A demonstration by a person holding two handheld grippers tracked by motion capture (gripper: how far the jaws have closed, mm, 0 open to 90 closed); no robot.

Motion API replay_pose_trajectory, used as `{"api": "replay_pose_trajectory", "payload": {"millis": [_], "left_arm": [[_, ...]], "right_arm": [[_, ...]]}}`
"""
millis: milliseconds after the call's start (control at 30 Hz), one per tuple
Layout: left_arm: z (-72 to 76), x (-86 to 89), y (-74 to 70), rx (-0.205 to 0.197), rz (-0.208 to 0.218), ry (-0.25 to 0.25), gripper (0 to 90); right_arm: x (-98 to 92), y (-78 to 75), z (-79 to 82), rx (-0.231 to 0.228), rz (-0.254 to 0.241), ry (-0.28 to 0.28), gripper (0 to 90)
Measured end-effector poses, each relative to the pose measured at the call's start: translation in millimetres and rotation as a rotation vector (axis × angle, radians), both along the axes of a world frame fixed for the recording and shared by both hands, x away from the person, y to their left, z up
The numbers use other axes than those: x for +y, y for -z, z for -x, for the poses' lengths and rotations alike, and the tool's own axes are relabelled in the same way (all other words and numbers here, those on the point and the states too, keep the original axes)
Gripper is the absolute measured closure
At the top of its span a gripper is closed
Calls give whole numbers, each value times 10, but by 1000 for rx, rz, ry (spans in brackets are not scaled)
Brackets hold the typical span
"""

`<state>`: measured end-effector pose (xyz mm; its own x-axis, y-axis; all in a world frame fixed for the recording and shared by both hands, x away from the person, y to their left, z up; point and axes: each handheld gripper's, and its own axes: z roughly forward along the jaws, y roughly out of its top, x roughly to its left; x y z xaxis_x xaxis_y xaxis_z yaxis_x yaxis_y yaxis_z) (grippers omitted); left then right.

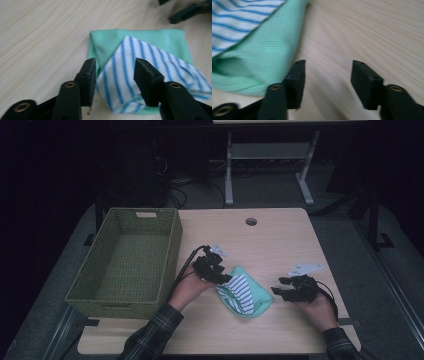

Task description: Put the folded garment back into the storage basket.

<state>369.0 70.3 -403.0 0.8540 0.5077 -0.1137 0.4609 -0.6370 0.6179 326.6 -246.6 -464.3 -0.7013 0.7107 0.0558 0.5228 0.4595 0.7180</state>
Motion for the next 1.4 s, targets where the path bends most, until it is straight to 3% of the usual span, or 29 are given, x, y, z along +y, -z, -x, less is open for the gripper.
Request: {"api": "replay_pose_trajectory", "payload": {"millis": [133, 433, 800, 1033, 1300, 1400], "left_arm": [[114, -15, -52, 22, -7, 41, 399], [314, -207, 28, 40, -57, 90, 300], [390, -318, 287, 88, -140, 119, 220], [400, -378, 408, 91, -191, 142, 185], [422, -387, 441, 58, -216, 171, 179], [457, -405, 447, 14, -248, 178, 214]], "right_arm": [[-41, 56, -74, -9, 11, 61, 283], [-51, 134, -141, -1, 49, 127, 154], [-68, 152, -144, 10, 28, 131, 140], [-74, 161, -144, 0, 25, 127, 139], [-77, 164, -138, 1, 22, 129, 139], [-80, 169, -135, -5, 17, 129, 138]]}}
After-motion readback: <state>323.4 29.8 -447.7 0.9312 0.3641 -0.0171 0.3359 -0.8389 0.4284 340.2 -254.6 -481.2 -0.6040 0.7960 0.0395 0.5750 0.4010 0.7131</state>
